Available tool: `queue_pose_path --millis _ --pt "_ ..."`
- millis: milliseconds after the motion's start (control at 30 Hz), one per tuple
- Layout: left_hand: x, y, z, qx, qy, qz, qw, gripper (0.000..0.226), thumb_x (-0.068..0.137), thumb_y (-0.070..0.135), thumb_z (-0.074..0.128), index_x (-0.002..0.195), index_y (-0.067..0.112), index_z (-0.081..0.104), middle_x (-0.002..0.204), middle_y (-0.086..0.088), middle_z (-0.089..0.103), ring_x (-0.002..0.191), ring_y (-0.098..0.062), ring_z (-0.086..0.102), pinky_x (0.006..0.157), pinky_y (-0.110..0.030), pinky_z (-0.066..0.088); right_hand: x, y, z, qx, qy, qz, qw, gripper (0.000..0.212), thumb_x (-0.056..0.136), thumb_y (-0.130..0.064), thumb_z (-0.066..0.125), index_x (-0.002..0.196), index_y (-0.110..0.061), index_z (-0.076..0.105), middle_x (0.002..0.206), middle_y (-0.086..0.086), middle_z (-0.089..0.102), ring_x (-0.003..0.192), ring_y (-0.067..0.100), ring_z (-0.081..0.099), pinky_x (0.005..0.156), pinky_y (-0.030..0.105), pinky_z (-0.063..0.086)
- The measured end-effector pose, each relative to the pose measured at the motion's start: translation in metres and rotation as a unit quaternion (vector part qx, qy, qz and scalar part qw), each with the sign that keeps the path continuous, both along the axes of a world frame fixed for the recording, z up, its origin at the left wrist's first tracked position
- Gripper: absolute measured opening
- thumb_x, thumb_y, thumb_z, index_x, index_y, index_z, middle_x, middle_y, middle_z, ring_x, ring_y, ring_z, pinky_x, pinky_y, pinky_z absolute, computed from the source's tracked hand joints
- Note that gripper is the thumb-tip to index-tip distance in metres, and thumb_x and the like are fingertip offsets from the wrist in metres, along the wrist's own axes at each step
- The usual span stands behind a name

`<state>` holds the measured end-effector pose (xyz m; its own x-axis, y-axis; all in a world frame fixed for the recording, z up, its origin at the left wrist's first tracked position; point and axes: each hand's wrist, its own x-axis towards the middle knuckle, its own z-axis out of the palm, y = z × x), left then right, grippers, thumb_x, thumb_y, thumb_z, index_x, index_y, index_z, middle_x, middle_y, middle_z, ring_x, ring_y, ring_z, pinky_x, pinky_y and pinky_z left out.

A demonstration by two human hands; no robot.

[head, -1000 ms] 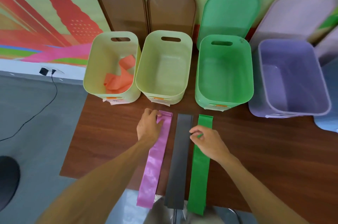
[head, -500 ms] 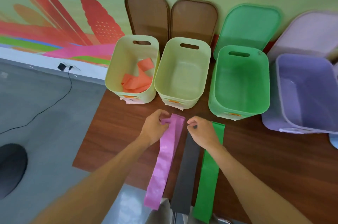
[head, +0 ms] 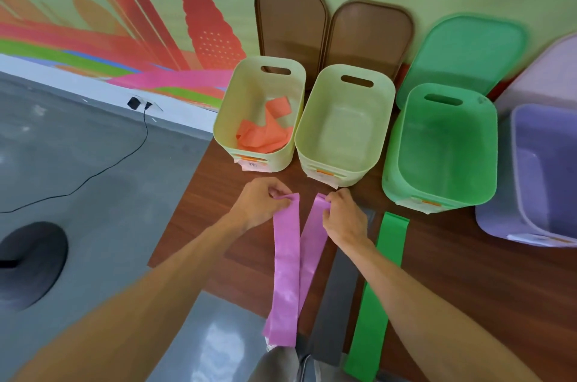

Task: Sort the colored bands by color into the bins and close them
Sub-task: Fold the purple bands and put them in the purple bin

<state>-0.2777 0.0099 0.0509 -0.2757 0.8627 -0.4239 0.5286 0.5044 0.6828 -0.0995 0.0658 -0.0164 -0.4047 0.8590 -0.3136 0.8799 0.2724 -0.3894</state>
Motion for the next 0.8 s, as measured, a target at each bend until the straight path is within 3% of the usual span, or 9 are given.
queue_pose_path --millis 200,333,400,533,600,667,800 --pt "-0.005 0.01 0.019 0.03 -0.012 0.039 0.999 0.007 0.08 0.01 0.071 0.085 0.014 0.071 0.064 0.014 0.059 0.051 0.004 0.053 0.056 -0.006 0.04 -0.01 0.005 -0.002 0.068 -0.043 0.006 0.997 0.02 0.092 -0.019 0.058 0.111 -0.015 0.057 0.116 0.002 0.059 0.103 0.021 0.061 0.085 0.033 0.048" --pt "-0.006 0.015 0.034 0.032 -0.048 0.049 0.997 0.006 0.083 0.009 0.068 0.089 0.01 0.067 0.069 0.0 0.061 0.059 -0.011 0.056 0.056 -0.02 0.048 -0.016 0.007 0.01 0.103 -0.054 0.035 0.993 0.013 0.092 -0.018 0.057 0.104 -0.015 0.06 0.107 0.002 0.066 0.103 0.021 0.062 0.086 0.033 0.046" --pt "-0.007 0.012 0.039 0.028 -0.056 0.021 0.998 0.006 0.085 0.006 0.066 0.088 0.011 0.065 0.073 -0.005 0.06 0.06 -0.012 0.055 0.053 -0.018 0.048 -0.011 0.004 0.019 0.104 -0.043 0.046 0.993 0.009 0.092 -0.016 0.057 0.101 -0.015 0.06 0.105 0.003 0.068 0.101 0.022 0.062 0.084 0.034 0.047" --pt "-0.007 0.006 0.051 0.022 -0.015 -0.036 0.999 0.007 0.08 0.007 0.071 0.086 0.007 0.069 0.07 -0.004 0.065 0.052 -0.001 0.056 0.05 -0.007 0.043 0.003 -0.002 0.047 0.071 -0.014 0.043 0.996 0.019 0.091 -0.013 0.06 0.11 -0.011 0.061 0.105 0.006 0.067 0.101 0.024 0.064 0.081 0.036 0.054" --pt "-0.006 0.004 0.063 0.032 0.004 -0.052 0.998 0.006 0.077 0.008 0.075 0.081 0.008 0.071 0.064 0.004 0.065 0.046 0.006 0.054 0.048 -0.004 0.039 0.01 -0.006 0.064 0.056 -0.017 0.054 0.997 0.013 0.091 -0.012 0.057 0.1 -0.011 0.067 0.099 0.007 0.069 0.098 0.026 0.065 0.077 0.038 0.055" --pt "-0.004 0.002 0.078 0.05 0.005 -0.064 0.997 0.007 0.074 0.009 0.077 0.077 0.009 0.07 0.059 0.007 0.062 0.042 0.006 0.052 0.05 -0.007 0.04 0.016 -0.013 0.084 0.056 -0.012 0.067 0.996 0.014 0.091 -0.013 0.055 0.093 -0.012 0.069 0.097 0.006 0.068 0.096 0.026 0.064 0.077 0.04 0.055" --pt "0.004 -0.003 0.113 0.1 -0.043 -0.088 0.99 0.01 0.074 0.008 0.078 0.078 0.004 0.07 0.062 -0.007 0.065 0.048 -0.007 0.055 0.052 -0.017 0.049 0.026 -0.034 0.127 0.081 0.013 0.078 0.994 0.014 0.095 -0.022 0.047 0.099 -0.015 0.058 0.101 0.003 0.06 0.096 0.023 0.057 0.077 0.04 0.05"
